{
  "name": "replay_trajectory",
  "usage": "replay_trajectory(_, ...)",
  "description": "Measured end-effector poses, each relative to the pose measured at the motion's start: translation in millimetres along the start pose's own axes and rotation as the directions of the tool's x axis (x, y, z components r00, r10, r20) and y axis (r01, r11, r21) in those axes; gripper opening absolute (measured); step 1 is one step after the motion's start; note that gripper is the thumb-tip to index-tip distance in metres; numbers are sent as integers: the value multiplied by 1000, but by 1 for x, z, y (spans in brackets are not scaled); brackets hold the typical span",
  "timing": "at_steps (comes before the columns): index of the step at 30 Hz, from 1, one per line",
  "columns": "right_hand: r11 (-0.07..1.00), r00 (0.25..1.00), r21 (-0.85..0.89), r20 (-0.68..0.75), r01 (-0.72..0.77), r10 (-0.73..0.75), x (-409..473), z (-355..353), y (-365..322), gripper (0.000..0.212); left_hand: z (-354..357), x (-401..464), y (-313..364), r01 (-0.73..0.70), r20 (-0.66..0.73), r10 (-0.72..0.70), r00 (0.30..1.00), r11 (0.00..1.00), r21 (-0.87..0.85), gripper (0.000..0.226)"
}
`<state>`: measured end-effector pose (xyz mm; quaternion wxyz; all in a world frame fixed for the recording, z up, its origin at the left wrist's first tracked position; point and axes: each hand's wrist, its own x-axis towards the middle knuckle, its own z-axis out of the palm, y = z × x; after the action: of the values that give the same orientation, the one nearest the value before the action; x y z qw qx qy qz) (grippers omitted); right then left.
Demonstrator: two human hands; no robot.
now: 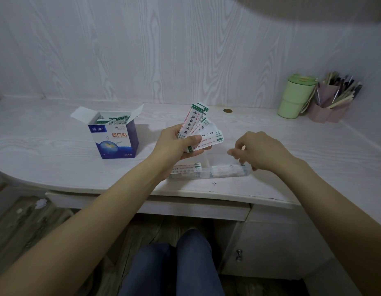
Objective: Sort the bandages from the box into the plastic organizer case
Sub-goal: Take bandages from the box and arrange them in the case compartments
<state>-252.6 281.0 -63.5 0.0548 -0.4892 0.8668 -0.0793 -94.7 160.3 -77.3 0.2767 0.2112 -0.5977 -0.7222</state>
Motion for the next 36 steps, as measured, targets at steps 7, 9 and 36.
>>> replay_trajectory(7, 998, 997, -44, 53, -54, 56, 3, 5, -10, 46, 1, -1, 1, 2, 2, -2, 1000, 1000, 11, 23)
replay_trajectory(9, 998, 997, -33, 48, -59, 61, 5, 7, -9, 48, 1, 0, 1, 2, 1, -2, 1000, 1000, 12, 24)
replay_trajectory(36, 981, 984, 74, -21, 177, -176, 6, 10, -4, 29, -2, -3, 1, 11, -22, -11, 1000, 1000, -4, 24)
